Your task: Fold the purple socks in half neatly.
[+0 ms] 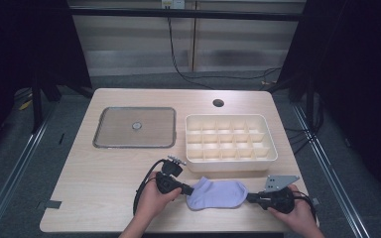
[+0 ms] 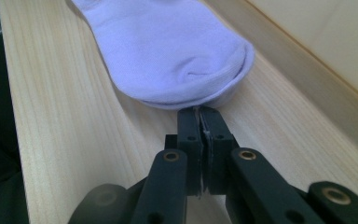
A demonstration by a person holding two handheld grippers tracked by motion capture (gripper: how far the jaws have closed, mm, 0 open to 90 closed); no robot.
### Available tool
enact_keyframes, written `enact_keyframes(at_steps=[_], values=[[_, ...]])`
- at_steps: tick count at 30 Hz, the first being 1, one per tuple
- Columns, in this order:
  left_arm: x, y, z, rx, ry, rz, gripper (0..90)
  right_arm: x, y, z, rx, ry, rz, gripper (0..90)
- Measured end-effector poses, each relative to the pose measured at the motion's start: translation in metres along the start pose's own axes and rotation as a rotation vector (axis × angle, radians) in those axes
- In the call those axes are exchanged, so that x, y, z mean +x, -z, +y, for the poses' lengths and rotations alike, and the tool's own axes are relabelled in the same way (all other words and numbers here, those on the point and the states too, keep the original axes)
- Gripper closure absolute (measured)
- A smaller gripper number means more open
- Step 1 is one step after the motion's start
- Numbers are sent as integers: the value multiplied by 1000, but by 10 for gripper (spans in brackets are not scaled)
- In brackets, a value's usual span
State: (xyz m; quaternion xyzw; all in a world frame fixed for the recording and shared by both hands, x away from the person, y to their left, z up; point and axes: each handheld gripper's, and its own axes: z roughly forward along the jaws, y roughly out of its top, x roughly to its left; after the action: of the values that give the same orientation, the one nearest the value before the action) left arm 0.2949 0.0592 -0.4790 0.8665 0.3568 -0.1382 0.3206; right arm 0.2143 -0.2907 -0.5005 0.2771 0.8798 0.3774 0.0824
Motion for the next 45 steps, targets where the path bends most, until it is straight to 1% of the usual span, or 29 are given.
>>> enact_keyframes(at_steps=[1,4,8,10,15,16,19,22,23,25,26,27,30,32,34,35,37,38,39,40,41,45], values=[[-1,1,0,0,-4,-9,823,0,0,0,-2,-1,1,878],[-2,3,1,1,-7,-17,825,0,-1,0,-7,-3,0,878],[-4,7,3,-14,-7,-36,826,1,-2,1,-9,-2,3,878],[-6,8,3,-19,-7,-36,826,1,-2,1,-7,-2,4,877],[-7,10,4,-15,-16,-39,829,1,-4,3,-10,2,2,877],[-7,11,4,-23,-12,-45,829,1,-4,3,-11,2,3,877],[-8,13,4,-24,-14,-42,830,2,-4,3,-10,3,4,876],[-10,15,5,-35,-6,-58,830,2,-5,3,-11,7,7,877],[-11,15,5,-37,-6,-56,831,3,-5,3,-9,6,7,877],[-12,16,6,-44,1,-66,830,3,-5,4,-11,9,7,877],[-12,17,6,-41,-5,-66,830,3,-6,4,-11,9,8,877],[-12,18,6,-41,-10,-81,830,3,-6,4,-12,9,10,877],[-12,18,6,-52,-5,-82,830,4,-7,5,-8,10,8,876],[-12,18,6,-64,10,-89,830,3,-6,6,-5,4,-4,878],[-10,19,6,-60,4,-84,830,0,-5,5,1,5,-24,879],[-10,18,6,-63,14,-77,830,-1,-4,5,0,-2,-27,879],[-7,17,5,-60,21,-80,827,-3,-4,3,-8,-19,-20,879],[-7,16,5,-60,24,-62,823,-4,-4,2,-10,-20,-16,878],[-7,16,5,-60,24,-62,816,-4,-3,2,-10,-22,-17,878],[-3,14,4,-44,19,-35,808,-3,-3,3,-7,-14,-19,878],[-2,13,3,-40,16,-17,794,-3,-3,3,-5,-7,-24,877],[1,10,2,-33,4,37,719,-3,-4,3,-9,-11,-17,873]])
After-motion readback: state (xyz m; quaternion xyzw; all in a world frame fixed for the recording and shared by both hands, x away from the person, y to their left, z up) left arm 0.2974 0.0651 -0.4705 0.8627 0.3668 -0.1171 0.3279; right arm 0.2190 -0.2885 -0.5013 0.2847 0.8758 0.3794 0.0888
